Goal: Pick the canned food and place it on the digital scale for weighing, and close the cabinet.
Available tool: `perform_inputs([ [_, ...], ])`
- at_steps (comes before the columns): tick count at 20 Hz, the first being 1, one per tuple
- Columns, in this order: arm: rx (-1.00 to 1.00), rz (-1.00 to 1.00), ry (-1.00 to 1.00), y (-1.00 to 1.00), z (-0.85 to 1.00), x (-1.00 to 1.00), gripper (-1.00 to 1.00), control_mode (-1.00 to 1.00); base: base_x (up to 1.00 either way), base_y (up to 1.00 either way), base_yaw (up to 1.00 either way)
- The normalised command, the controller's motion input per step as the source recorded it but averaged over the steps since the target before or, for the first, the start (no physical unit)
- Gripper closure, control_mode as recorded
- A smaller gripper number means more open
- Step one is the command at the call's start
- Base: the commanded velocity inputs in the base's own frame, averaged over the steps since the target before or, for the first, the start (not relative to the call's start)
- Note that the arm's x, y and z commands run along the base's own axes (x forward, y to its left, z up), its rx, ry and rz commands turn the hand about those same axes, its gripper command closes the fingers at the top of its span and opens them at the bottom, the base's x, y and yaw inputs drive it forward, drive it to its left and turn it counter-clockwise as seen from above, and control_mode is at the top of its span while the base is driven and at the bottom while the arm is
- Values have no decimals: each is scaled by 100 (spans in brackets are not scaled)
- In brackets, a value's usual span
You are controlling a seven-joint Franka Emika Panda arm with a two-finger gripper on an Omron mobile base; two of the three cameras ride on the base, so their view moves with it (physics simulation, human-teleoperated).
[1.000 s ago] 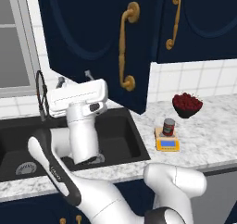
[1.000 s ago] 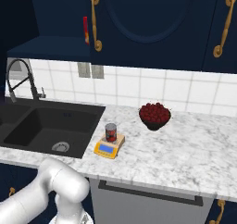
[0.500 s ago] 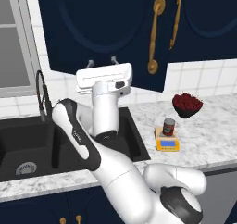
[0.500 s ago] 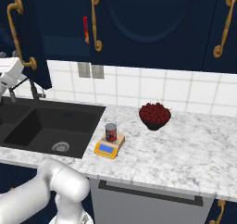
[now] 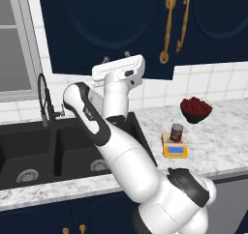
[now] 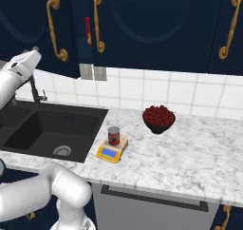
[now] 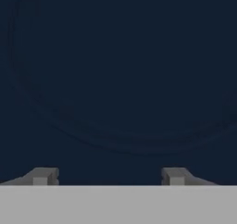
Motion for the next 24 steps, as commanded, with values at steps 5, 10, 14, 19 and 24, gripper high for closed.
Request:
perform_inputs([
  [5, 0, -15, -1, -82, -5, 91, -100, -100, 0, 0, 0],
  [10, 0, -11, 0, -62, -7, 97, -100, -100, 0, 0, 0],
  [14, 0, -9, -1, -58, -15, 79, -100, -100, 0, 0, 0],
  [19, 0, -9, -1, -68, -78, 86, -100, -100, 0, 0, 0],
  [24, 0, -1, 0, -70, -100, 99, -100, -100, 0, 0, 0],
])
